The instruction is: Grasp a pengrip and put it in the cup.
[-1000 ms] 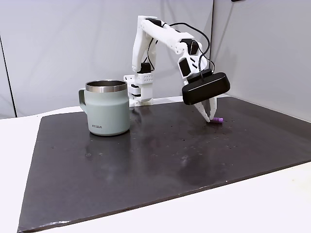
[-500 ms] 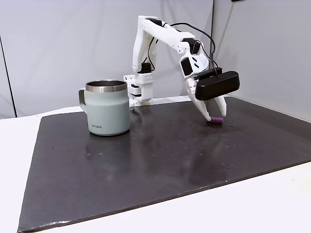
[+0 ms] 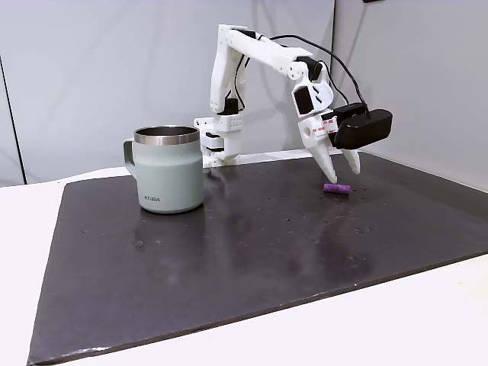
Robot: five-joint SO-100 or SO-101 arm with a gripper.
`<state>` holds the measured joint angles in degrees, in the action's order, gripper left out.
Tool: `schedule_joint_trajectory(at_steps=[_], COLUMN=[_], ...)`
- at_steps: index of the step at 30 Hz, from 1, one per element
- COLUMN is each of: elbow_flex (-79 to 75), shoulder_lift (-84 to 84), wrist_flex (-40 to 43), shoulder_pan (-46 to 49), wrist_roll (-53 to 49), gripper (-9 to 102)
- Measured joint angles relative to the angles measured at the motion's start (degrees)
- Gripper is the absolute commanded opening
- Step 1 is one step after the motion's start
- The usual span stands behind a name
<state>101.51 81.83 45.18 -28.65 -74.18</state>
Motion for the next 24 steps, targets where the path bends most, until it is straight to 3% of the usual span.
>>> schedule_joint_trajectory(at_steps=[13, 24], elbow_flex=[-2.4, -22.9], shoulder_lift=[2.2, -12.1], wrist_flex=[11.3, 23.4], shoulder_pan=[0.5, 4.1], wrist_roll=[-14.0, -19.0], gripper=[32, 33])
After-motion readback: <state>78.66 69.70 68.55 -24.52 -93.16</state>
